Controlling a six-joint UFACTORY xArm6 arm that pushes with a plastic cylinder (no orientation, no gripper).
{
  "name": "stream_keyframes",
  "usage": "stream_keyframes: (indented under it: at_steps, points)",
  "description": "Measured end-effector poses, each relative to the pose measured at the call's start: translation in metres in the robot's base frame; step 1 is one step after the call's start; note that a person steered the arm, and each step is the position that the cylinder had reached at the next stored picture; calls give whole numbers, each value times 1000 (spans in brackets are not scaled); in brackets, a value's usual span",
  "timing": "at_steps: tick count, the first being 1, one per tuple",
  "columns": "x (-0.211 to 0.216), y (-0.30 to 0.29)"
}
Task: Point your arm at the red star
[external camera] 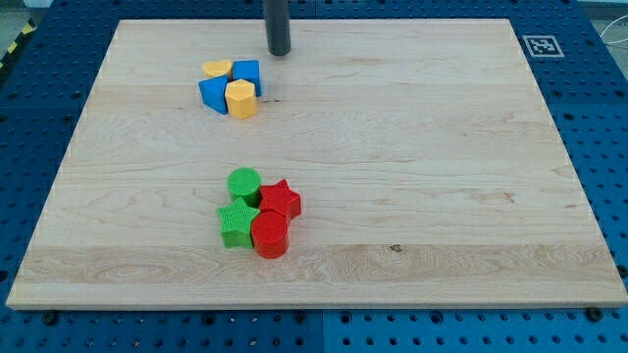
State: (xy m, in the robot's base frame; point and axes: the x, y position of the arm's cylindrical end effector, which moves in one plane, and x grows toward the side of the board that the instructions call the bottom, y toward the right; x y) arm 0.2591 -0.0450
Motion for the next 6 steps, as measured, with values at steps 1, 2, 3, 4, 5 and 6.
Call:
stream_keyframes:
  at_steps: [1, 2, 3, 4, 5, 6]
  points:
    - [7, 22]
    - [25, 48]
    - [28, 53]
    - [48, 95]
    - [53, 105]
    - [78, 122]
